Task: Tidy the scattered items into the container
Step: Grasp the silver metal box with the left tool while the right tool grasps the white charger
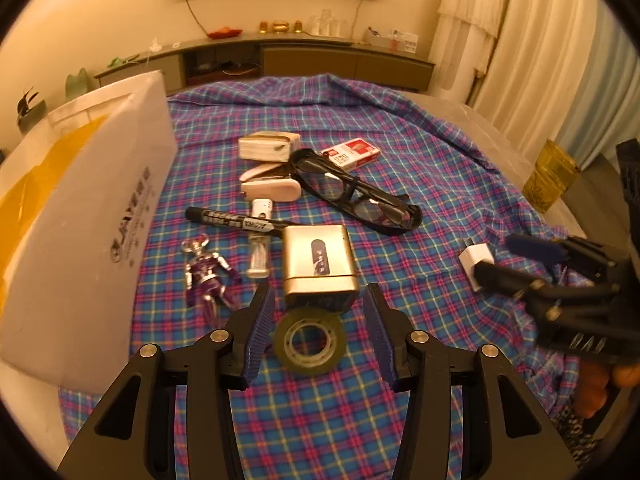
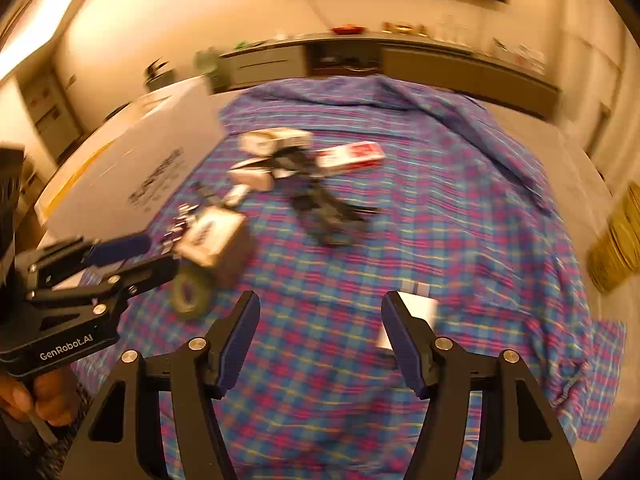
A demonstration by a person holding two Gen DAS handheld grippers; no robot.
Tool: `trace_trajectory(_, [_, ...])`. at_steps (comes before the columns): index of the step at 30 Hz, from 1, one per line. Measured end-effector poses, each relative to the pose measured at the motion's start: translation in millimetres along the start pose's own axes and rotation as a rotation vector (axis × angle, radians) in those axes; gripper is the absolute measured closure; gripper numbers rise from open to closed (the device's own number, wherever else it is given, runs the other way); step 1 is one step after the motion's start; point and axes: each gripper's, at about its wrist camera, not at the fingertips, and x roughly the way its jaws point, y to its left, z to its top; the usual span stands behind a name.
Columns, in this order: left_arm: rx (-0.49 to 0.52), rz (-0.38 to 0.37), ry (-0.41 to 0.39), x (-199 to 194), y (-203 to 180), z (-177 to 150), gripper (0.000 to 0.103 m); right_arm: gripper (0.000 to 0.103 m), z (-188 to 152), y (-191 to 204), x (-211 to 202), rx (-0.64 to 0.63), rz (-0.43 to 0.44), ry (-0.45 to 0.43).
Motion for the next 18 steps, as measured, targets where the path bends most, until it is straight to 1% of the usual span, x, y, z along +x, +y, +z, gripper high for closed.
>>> trace_trajectory(3, [0.011, 0.004, -0.003, 10, -3, 3, 0.052, 0.035, 0, -28, 6, 0.069, -0.002, -0.020])
trace_trajectory(5, [0.007, 0.029, 0.009, 19, -4, 5, 0.052, 0.035, -2, -41, 9, 0.096, -0.009, 0.005])
trace_trajectory(6, [0.001, 0.026, 0.013, 22, -3, 7, 0.052, 0.035, -3, -46, 12, 0.109, -0.008, 0.017])
trace_trajectory(9, [-0.001, 0.036, 0.022, 32, -3, 10, 0.051, 0.035, -6, -50, 19, 0.110, -0.028, 0.064])
trace_trajectory(12, [-0.008, 0.041, 0.035, 44, -3, 12, 0.051, 0.035, -6, -52, 30, 0.096, -0.055, 0.087])
trace_trajectory(15, [-0.038, 0.026, 0.044, 53, 2, 14, 0.050, 0.037, -8, -52, 41, 0.082, -0.091, 0.110])
trace_trajectory(16, [-0.048, 0.016, 0.040, 54, 3, 15, 0.051, 0.040, -7, -51, 43, 0.069, -0.107, 0.102])
trace_trajectory(17, [-0.055, 0.013, 0.038, 53, 4, 15, 0.051, 0.049, -7, -50, 45, 0.048, -0.126, 0.098])
trace_trajectory(18, [-0.065, 0.013, 0.036, 54, 6, 16, 0.052, 0.066, -6, -49, 47, 0.030, -0.134, 0.094])
